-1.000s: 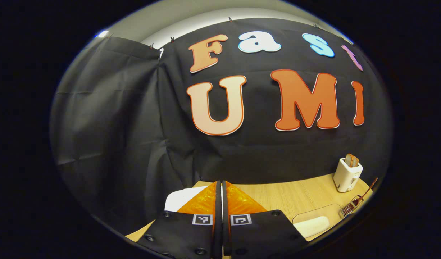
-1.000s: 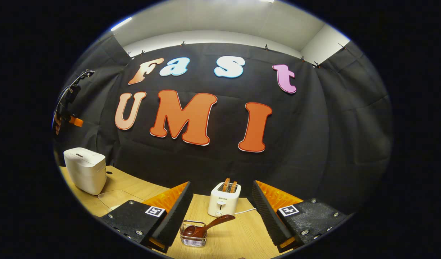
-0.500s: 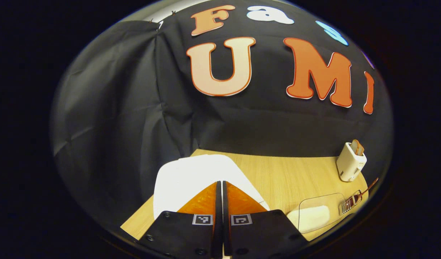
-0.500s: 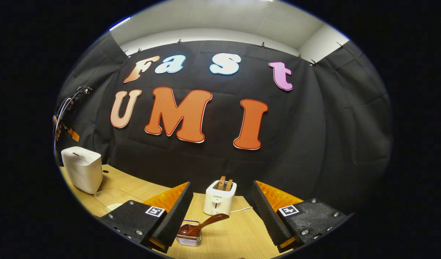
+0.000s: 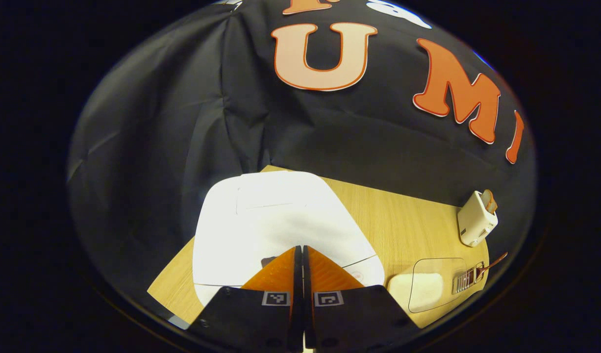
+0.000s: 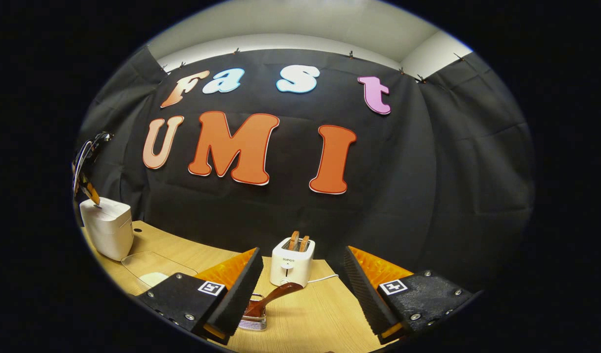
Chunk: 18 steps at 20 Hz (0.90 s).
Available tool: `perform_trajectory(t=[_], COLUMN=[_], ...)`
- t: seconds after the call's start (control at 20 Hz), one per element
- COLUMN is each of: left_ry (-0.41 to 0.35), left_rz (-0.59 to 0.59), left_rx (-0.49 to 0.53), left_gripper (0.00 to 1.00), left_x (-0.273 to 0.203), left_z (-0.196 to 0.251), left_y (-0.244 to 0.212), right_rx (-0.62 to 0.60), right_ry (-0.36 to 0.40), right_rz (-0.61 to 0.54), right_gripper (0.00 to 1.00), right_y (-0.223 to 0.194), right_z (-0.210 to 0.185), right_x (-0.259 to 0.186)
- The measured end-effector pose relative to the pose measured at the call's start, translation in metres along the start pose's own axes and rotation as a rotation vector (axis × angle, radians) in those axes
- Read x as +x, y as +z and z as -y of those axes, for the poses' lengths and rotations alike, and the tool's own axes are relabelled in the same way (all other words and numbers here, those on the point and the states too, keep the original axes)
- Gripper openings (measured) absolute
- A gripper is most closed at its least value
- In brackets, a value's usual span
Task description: Close the left gripper, press the button to open the rice cooker; take a wooden spoon from the chopstick holder with the right hand, scoop a spoonful of rice and pour it into the rice cooker, then put the wooden spoon back into the chopstick holder.
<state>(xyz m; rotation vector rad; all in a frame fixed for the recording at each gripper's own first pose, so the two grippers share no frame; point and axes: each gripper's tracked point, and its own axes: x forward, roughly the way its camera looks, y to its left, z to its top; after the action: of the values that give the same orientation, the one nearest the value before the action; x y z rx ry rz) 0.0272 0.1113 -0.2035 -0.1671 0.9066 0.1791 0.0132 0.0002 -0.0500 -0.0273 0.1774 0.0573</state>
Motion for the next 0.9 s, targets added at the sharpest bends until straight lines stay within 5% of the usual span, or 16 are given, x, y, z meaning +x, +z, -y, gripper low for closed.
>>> perform_trajectory(t=[0.45,0.9], left_ry=[-0.011,-0.021], left_rz=[-0.003,0.341], left_rx=[-0.071,-0.025], left_gripper=[0.04,0.04], left_x=[0.005,-0.058], left_z=[-0.006,0.006], left_y=[-0.003,0.069], right_rx=[-0.001,0.023], right_ry=[-0.015,-0.010], right_rz=[-0.020,-0.064], right_gripper=[0.99,0.99], right_y=[-0.012,-0.028], right_z=[0.005,0.002], right_x=[0.000,0.004])
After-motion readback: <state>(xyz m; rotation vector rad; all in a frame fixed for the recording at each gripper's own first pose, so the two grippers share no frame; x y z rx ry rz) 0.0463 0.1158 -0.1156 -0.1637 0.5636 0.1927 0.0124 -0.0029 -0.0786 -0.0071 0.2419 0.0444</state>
